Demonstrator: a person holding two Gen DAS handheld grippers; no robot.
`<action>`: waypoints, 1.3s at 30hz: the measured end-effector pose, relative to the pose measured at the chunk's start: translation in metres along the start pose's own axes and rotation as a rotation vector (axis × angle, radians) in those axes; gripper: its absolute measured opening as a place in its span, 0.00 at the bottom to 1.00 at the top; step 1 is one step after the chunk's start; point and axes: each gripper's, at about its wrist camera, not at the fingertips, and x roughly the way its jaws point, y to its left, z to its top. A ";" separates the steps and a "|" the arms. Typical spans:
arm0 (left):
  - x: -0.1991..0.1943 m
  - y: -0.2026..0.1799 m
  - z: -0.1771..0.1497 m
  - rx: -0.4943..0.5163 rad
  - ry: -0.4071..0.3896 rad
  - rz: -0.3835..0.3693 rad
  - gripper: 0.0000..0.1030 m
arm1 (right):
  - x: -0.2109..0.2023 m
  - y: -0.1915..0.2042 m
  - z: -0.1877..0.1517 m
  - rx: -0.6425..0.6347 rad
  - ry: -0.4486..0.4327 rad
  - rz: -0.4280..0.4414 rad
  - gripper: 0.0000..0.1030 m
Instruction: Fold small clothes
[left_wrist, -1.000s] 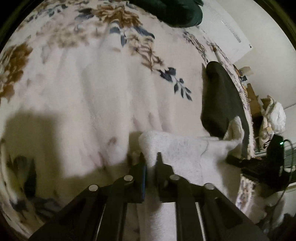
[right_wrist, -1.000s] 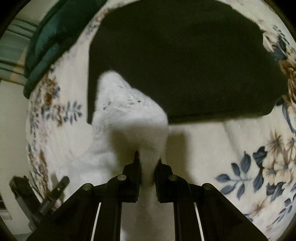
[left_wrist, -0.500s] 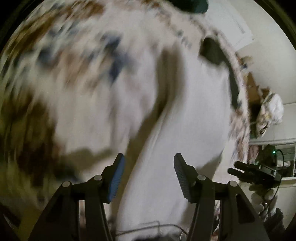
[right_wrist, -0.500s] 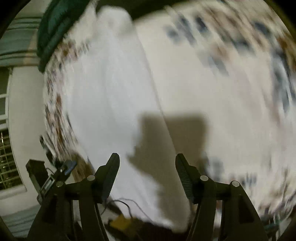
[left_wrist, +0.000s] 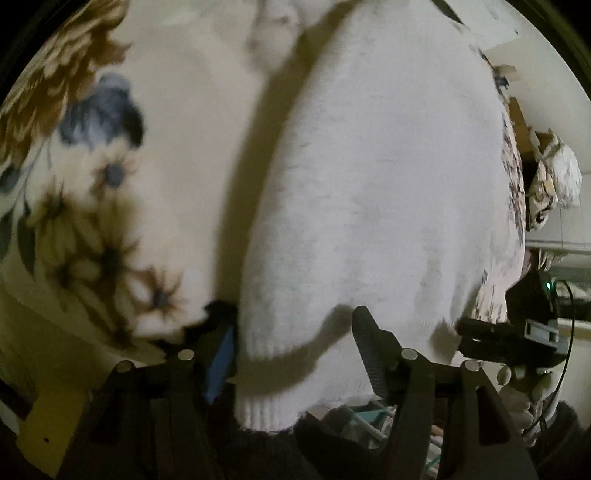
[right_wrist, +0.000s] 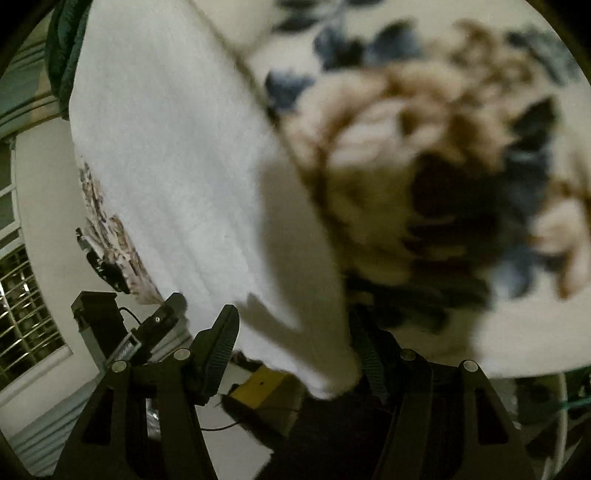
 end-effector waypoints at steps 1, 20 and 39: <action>0.000 -0.004 -0.002 0.012 -0.006 -0.007 0.56 | 0.004 0.006 0.000 -0.004 -0.009 -0.001 0.61; -0.084 -0.034 0.032 -0.103 -0.181 -0.249 0.08 | -0.092 0.056 -0.010 -0.027 -0.083 0.220 0.12; -0.108 -0.069 0.312 -0.068 -0.318 -0.369 0.48 | -0.172 0.174 0.260 0.108 -0.254 0.327 0.28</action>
